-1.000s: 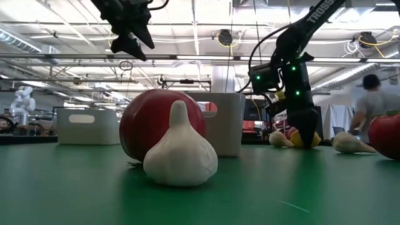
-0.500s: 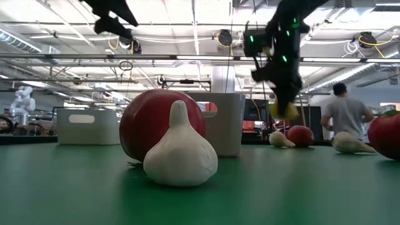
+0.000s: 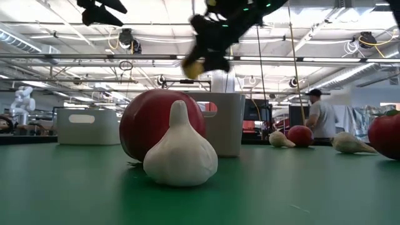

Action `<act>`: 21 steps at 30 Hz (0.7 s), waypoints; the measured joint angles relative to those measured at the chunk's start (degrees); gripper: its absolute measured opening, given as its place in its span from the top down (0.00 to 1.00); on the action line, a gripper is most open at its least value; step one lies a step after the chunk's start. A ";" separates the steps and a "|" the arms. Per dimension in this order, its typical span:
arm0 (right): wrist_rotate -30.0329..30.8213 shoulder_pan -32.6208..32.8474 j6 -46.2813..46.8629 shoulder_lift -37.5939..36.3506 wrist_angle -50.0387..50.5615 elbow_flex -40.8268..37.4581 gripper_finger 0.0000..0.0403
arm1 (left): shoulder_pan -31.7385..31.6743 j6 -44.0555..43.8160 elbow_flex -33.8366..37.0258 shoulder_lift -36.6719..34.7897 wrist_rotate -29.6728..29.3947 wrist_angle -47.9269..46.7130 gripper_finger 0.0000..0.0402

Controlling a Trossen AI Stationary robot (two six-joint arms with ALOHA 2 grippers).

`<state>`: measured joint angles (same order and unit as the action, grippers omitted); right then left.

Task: Sort produce into baskets
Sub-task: Put the lemon into the white bin

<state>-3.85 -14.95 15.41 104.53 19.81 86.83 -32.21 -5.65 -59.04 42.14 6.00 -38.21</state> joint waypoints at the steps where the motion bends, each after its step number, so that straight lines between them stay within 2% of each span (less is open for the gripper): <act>1: -0.75 0.22 0.72 1.77 -2.63 0.99 0.50 | -0.01 -0.44 0.99 -0.58 0.01 1.46 0.32; 7: -1.01 1.17 0.56 13.92 -19.44 8.27 0.50 | -0.01 -1.49 2.59 -1.63 -0.07 6.61 0.32; 11: -1.01 1.32 -0.20 22.81 -25.58 15.84 0.50 | -0.04 -2.00 2.59 -1.74 -0.25 8.83 0.32; 21: -0.99 1.55 0.43 42.90 -26.26 38.19 0.50 | -0.01 -3.10 2.59 -1.78 -1.16 8.35 0.32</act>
<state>-4.84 -13.39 15.84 147.43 -6.45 125.02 -32.23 -8.74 -56.45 40.36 4.84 -29.85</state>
